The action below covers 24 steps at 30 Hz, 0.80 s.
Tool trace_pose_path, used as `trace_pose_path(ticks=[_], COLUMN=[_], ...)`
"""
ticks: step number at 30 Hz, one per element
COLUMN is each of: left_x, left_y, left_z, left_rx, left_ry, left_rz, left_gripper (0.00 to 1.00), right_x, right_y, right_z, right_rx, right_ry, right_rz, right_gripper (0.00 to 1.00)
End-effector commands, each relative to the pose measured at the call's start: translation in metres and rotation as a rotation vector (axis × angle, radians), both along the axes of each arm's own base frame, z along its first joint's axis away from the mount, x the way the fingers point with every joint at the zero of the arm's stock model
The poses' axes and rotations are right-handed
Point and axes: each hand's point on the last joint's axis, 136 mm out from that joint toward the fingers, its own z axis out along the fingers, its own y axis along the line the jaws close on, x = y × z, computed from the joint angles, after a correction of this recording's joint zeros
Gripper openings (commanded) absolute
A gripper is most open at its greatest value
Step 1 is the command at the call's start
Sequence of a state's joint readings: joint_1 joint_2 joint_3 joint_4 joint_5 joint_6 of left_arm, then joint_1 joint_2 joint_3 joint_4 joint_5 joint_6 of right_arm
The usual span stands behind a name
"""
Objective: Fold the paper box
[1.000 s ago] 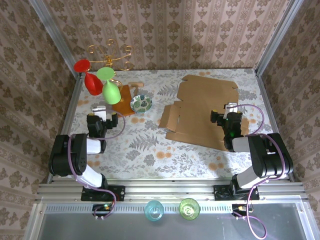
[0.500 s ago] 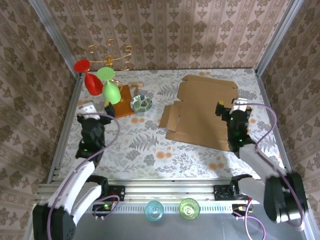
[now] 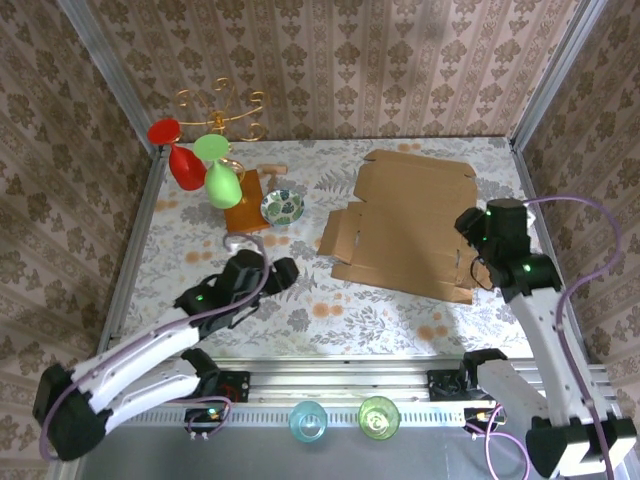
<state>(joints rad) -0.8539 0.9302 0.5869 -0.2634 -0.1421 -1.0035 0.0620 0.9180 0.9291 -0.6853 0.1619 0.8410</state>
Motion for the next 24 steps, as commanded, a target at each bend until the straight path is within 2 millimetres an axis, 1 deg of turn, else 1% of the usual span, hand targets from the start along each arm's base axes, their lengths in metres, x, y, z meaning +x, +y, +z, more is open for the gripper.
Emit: trace_pose_path(ticks=[1,3,6,9,16,19,22,24], left_x=[0.004,0.005,0.014,0.023,0.053,0.069,0.086,0.094], left_y=[-0.040,-0.062,-0.089,-0.102,-0.117,-0.119,-0.115,-0.113], left_z=[-0.006,-0.021,-0.033,-0.043,-0.067,-0.067,-0.067,-0.072], left_rx=[-0.041,-0.042,-0.109,-0.144,-0.265,-0.288,-0.281,-0.282], left_ry=[0.069,0.134,0.186,0.241,0.328,0.308,0.283,0.285], left_rz=[-0.005,-0.013,0.006,0.063,0.243,0.281,0.323,0.347], left_gripper=[0.73,0.74,0.75,0.76,0.72,0.69,0.68,0.65], right_x=[-0.019,-0.015,-0.013,-0.015,-0.015,-0.016,-0.018,-0.021], right_y=[0.036,0.048,0.057,0.063,0.069,0.071,0.074,0.075], right_z=[-0.039,-0.048,-0.059,-0.064,-0.064,-0.063,-0.063,-0.063], right_rx=[0.219,0.300,0.362,0.392,0.422,0.430,0.440,0.447], right_ry=[0.150,0.144,0.150,0.153,0.146,0.146,0.151,0.157], right_rz=[0.066,0.079,0.083,0.098,0.121,0.136,0.149,0.153], right_gripper=[0.60,0.59,0.59,0.59,0.59,0.59,0.59,0.59])
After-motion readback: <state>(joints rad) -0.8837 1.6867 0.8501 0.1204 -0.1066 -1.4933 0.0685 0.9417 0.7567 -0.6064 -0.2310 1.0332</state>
